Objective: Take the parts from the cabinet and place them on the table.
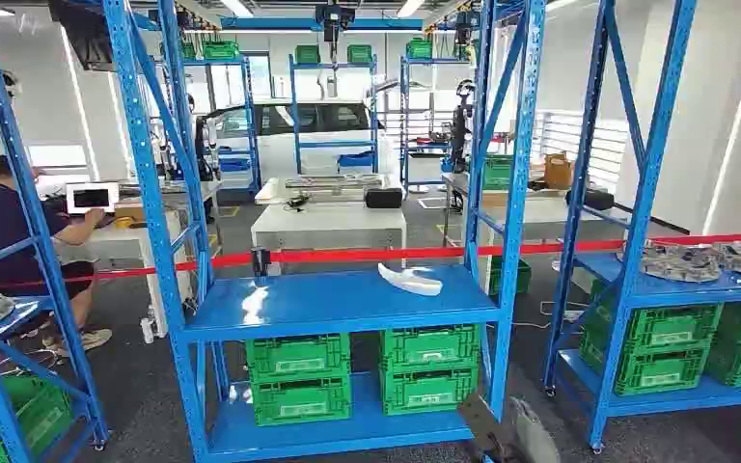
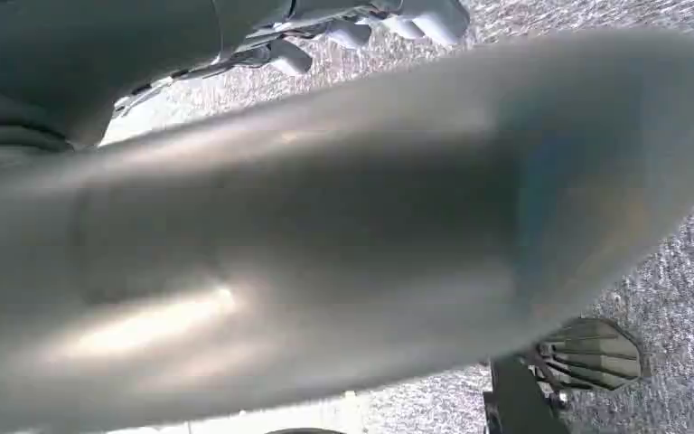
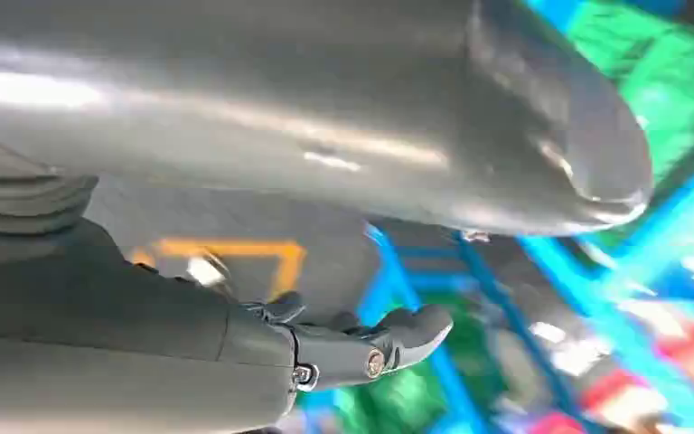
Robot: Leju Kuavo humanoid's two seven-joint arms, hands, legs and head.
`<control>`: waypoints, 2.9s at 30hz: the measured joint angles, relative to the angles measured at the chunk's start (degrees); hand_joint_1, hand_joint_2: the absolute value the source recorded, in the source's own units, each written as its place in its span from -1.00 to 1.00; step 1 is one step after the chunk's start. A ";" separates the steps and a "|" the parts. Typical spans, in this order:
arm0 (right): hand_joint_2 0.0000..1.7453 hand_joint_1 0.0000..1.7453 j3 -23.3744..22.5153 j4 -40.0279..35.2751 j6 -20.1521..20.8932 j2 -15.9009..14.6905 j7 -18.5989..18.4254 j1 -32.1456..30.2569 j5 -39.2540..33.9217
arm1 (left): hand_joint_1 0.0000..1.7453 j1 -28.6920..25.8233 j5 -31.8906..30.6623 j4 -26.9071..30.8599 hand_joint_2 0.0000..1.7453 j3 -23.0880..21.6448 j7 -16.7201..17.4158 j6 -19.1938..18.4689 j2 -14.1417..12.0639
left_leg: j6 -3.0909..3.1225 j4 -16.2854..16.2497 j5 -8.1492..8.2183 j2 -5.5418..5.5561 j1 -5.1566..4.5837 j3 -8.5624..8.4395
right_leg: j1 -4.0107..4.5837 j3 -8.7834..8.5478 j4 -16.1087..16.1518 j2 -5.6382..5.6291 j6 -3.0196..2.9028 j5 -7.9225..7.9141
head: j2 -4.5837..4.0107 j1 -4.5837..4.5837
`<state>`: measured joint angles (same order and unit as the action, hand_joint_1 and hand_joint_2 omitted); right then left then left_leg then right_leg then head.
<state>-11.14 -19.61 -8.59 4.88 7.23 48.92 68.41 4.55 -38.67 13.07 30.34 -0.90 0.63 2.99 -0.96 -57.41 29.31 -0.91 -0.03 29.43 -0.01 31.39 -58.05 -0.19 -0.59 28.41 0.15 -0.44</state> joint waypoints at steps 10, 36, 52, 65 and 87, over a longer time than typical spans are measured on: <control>-1.00 -1.00 16.24 -1.90 3.21 3.56 -1.95 6.06 6.67 | -1.00 1.25 -3.15 -0.81 -1.00 0.48 0.68 0.31 0.52 | -0.05 -0.02 -0.11 -0.09 0.00 0.14 | 0.10 0.17 0.01 -0.11 -0.07 -0.14 | 0.00 0.00; -1.00 -1.00 42.71 -3.32 10.23 4.52 -9.79 10.65 8.81 | -1.00 2.75 -9.11 -2.01 -1.00 0.98 1.88 0.55 1.05 | 2.44 0.08 1.15 -0.27 0.50 -0.18 | -0.39 8.94 -13.46 -0.04 2.05 2.91 | 0.00 -0.22; -1.00 -1.00 46.20 -3.54 11.26 2.66 -10.05 7.97 5.83 | -1.00 2.62 -9.42 -2.45 -1.00 1.88 1.49 0.50 1.29 | -2.28 -16.65 3.48 0.45 1.33 7.64 | -0.26 1.42 1.80 -0.20 -1.75 -2.01 | 0.00 0.17; -1.00 -1.00 47.71 -3.34 11.10 3.08 -10.21 9.46 5.02 | -1.00 2.31 -9.35 -2.78 -1.00 2.40 0.96 0.39 1.01 | 1.58 -0.22 -6.78 1.14 0.28 7.79 | 0.32 0.02 -14.71 -0.56 0.64 0.36 | 0.00 0.00; -1.00 -1.00 49.92 -2.29 11.36 2.58 -10.82 9.70 3.43 | -1.00 2.77 -9.35 -2.89 -1.00 2.71 1.01 0.61 1.14 | -1.22 -12.94 11.05 1.30 0.31 12.40 | -0.24 -2.34 0.30 -0.78 -1.69 1.22 | 0.00 0.28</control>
<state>38.77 -21.90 2.78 7.45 -3.58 58.62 71.84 7.31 -48.02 10.19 33.05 0.11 1.25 4.13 -2.18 -70.35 40.36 0.40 0.28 41.83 -0.24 29.05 -57.76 -0.96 -2.28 29.63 0.15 -0.15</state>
